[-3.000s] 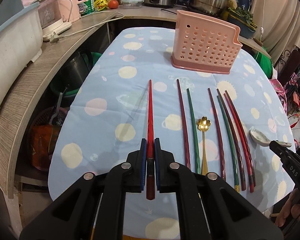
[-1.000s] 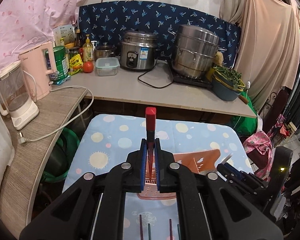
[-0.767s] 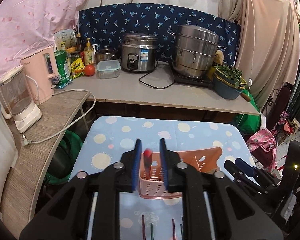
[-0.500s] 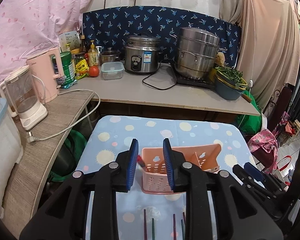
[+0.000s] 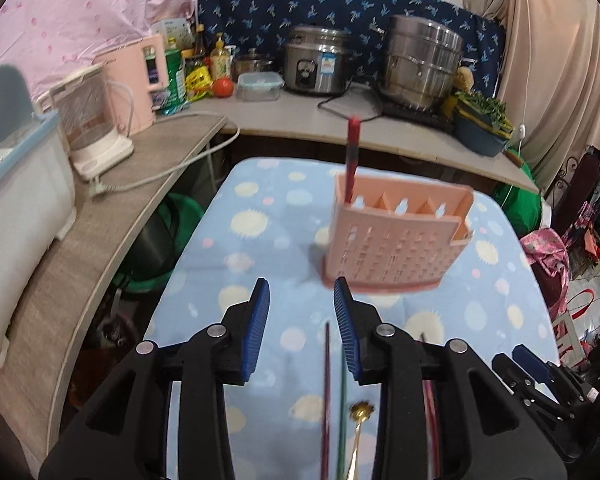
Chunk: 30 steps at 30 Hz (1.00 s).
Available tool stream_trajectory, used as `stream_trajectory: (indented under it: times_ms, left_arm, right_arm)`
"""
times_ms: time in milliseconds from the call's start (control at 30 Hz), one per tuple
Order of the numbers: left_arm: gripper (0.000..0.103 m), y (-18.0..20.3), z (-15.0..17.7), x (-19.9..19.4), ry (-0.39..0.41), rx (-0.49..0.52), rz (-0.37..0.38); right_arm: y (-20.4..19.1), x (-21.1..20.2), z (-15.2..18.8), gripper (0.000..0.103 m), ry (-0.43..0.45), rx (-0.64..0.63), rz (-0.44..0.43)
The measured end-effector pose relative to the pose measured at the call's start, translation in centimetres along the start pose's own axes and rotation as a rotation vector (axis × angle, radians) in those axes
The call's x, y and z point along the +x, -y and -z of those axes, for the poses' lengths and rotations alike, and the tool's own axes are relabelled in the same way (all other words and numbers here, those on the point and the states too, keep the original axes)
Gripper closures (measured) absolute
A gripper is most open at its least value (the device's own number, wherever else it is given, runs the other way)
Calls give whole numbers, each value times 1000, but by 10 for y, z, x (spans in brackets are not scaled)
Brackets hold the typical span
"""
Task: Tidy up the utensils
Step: 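Move both open grippers back over the remaining utensils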
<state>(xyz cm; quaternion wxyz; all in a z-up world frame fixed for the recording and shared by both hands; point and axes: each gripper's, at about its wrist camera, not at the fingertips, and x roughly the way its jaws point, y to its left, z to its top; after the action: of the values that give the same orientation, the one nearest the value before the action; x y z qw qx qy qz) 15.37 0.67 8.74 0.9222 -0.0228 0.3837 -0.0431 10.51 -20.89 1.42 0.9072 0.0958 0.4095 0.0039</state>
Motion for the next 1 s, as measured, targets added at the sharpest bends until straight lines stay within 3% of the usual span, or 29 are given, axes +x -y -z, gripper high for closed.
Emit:
stream_trajectory:
  times_ms: [233,567,1000]
  left_arm:
    - [69,-13,49,5,-77,-2,-25]
    - [69,-18,107,16,-189,3,-31]
    - [69,-10,127,19,-227,11,-26]
  right_arm:
    - [-1,-2,50,66,-69,-28,21]
    - [1,9,90,66,-143,-47,53]
    - [5,21,103,79,-190,-54,45]
